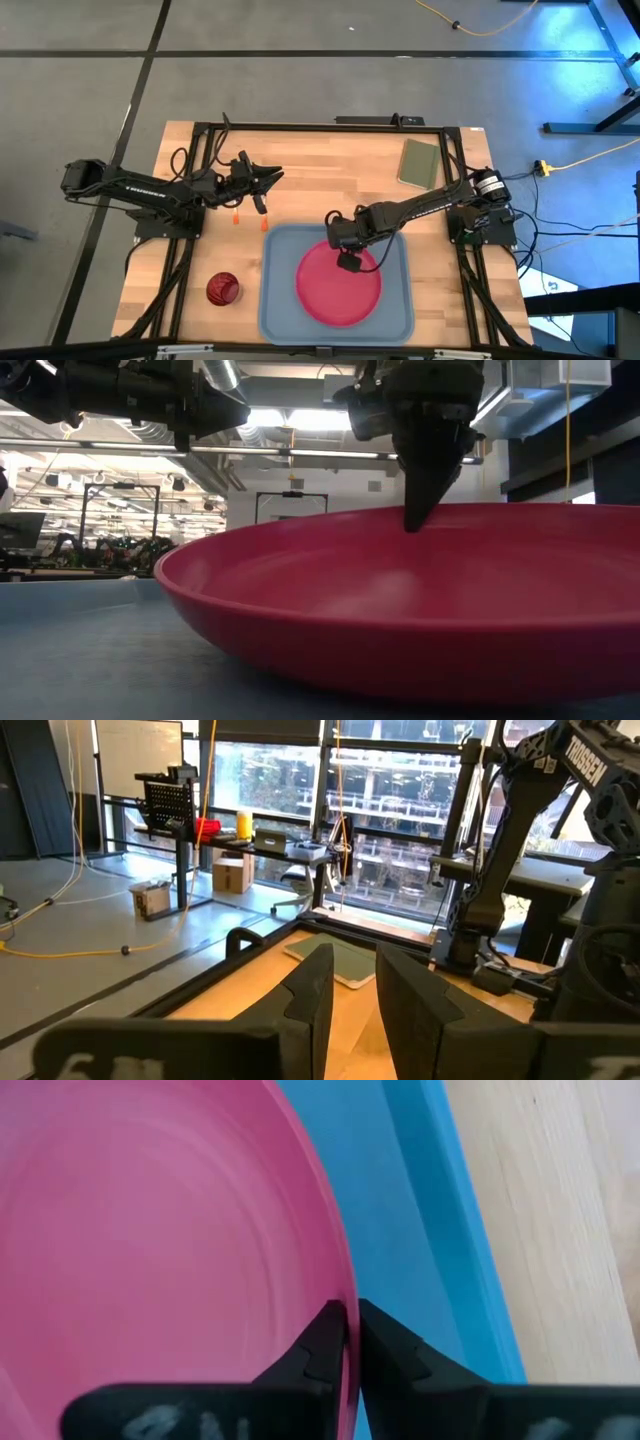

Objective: Pick and place plate/cup/fork/spoon on tray
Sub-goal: Put the pink plate on the blue tray

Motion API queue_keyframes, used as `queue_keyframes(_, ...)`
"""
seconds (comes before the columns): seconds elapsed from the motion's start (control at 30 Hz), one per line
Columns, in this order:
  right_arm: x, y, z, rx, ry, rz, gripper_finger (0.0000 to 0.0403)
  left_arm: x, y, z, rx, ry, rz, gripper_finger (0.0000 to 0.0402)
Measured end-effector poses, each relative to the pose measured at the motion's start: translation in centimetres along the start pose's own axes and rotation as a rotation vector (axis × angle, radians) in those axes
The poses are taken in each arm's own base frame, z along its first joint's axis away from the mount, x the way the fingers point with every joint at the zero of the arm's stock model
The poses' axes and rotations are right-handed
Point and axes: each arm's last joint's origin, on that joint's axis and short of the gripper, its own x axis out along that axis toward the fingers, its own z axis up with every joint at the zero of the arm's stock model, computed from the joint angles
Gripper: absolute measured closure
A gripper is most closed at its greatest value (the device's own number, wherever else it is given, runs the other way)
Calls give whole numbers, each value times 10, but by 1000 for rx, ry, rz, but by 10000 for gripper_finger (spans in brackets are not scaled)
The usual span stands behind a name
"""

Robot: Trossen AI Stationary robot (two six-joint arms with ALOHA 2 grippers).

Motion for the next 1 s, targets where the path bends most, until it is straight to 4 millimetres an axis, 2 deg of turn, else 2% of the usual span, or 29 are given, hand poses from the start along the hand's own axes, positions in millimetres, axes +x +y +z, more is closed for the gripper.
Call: queue_keyframes(1.0, 0, 2, 4, -73, -40, 21, 375, 0, 0, 0, 1, 2, 0, 329)
